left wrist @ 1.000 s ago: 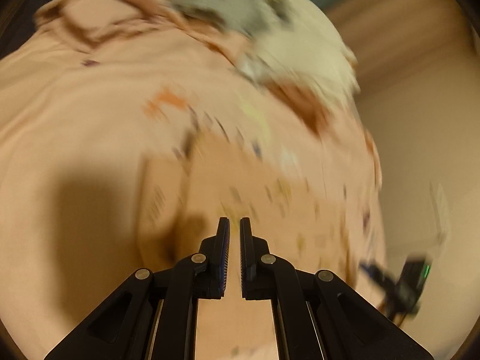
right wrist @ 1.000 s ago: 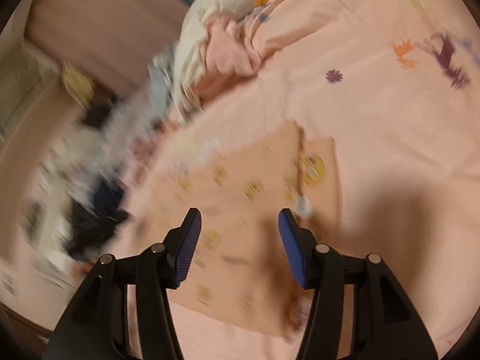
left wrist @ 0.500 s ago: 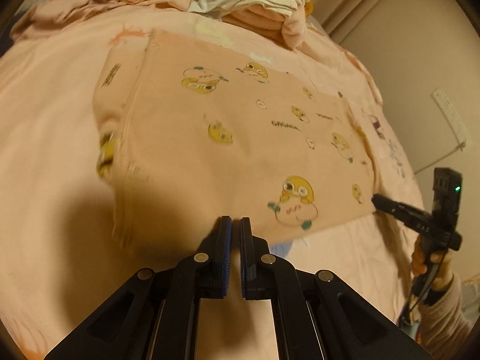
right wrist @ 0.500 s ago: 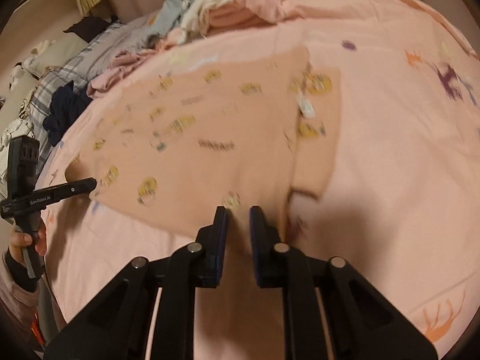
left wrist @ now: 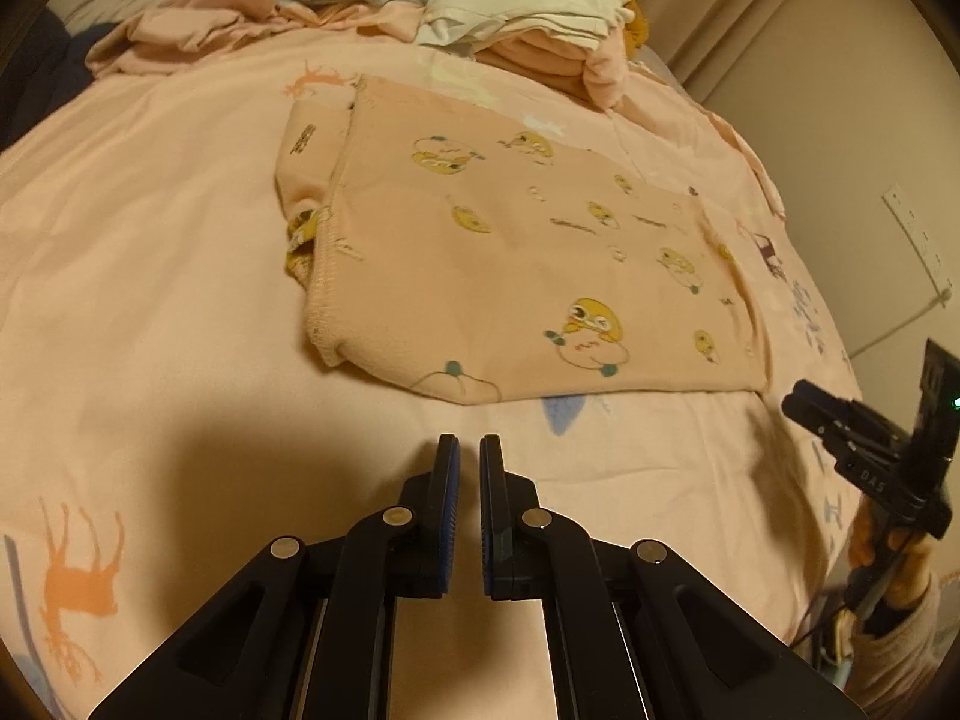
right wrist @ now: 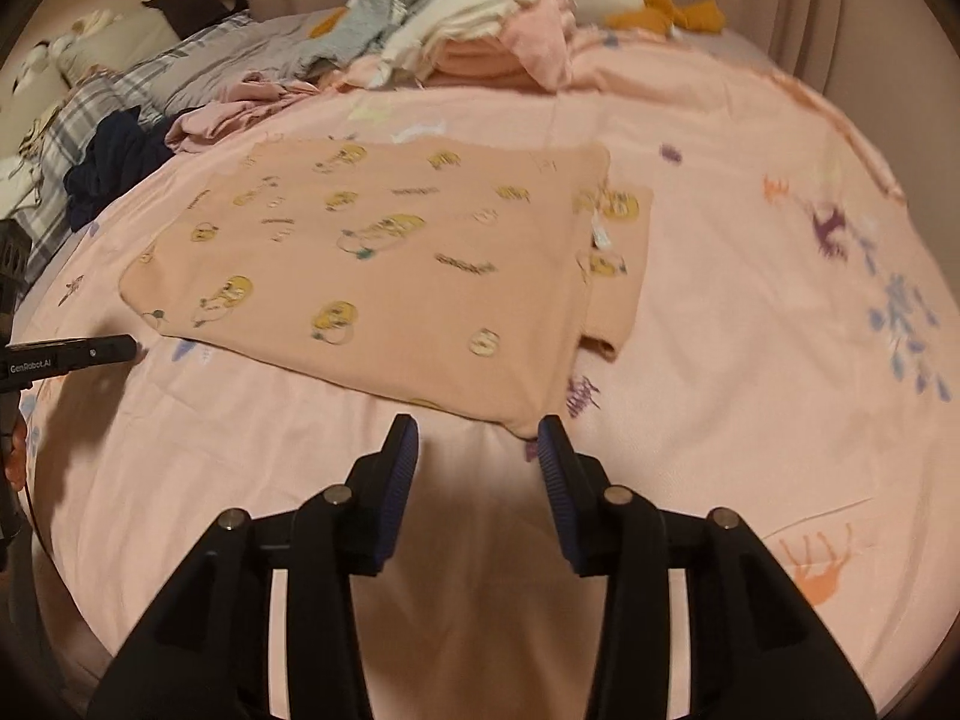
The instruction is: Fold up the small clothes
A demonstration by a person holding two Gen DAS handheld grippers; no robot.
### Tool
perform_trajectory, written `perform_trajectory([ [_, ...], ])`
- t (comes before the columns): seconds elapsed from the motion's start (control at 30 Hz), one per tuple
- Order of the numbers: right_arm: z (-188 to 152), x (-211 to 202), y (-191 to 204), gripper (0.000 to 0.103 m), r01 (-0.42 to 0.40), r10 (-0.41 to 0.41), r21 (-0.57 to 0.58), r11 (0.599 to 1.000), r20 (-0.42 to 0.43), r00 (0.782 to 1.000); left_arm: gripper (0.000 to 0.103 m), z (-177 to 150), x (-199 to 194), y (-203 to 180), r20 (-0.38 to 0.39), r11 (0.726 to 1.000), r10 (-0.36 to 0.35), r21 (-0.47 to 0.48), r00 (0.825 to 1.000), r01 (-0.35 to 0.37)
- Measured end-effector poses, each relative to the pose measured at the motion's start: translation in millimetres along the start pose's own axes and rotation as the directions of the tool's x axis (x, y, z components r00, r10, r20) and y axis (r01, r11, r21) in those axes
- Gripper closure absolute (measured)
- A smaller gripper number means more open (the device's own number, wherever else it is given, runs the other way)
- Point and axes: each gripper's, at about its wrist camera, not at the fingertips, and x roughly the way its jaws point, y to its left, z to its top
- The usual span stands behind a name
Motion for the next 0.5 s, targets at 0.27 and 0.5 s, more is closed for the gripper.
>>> perform_trajectory([
  [0.27,5,-27,28,0.046,0.026,-0.025,-0.016,1.0,0.086,0.996,0.049,-5,-14,-15,0.046,0.999,0.036,0.03,0.998,-0.038],
  [0.5,5,-42,45,0.039,0.022,-0.019,-0.028,0.999,0.123,0.992,0.022,-7,-31,-17,0.11,0.999,0.037,0.025,0.993,-0.04],
])
